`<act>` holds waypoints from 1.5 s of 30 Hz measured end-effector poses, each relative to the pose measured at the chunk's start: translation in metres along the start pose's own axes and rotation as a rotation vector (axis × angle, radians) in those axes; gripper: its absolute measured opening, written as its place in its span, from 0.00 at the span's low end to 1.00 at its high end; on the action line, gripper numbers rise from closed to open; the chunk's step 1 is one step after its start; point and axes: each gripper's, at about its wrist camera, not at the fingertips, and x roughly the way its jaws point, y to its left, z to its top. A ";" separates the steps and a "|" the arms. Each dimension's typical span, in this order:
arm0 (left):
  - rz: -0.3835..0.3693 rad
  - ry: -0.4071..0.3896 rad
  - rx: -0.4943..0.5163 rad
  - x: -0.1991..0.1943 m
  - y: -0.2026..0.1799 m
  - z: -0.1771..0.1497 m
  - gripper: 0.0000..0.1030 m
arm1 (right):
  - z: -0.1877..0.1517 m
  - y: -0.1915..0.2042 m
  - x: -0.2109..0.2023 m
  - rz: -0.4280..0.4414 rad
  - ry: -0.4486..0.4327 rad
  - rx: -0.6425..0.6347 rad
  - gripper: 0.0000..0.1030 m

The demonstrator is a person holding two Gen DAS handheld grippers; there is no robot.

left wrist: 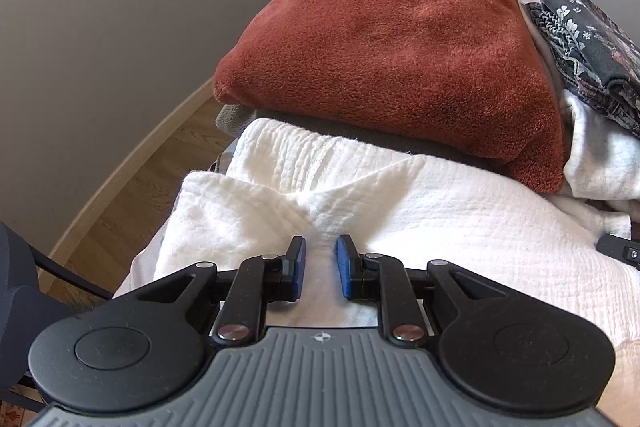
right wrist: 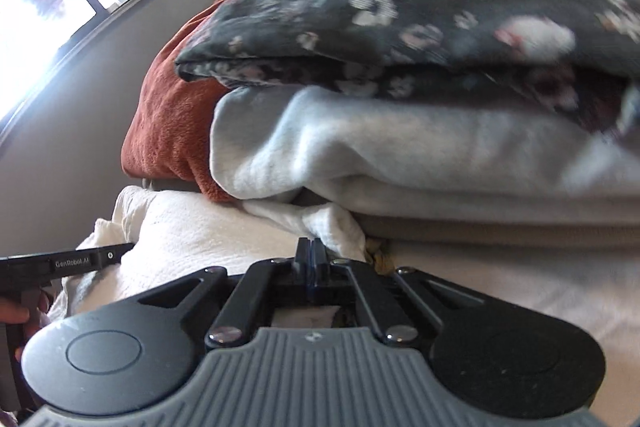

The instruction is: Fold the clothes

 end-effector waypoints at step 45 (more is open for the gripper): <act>0.069 -0.198 -0.093 -0.181 -0.003 -0.121 0.48 | -0.067 0.107 -0.165 -0.039 0.112 -0.226 0.65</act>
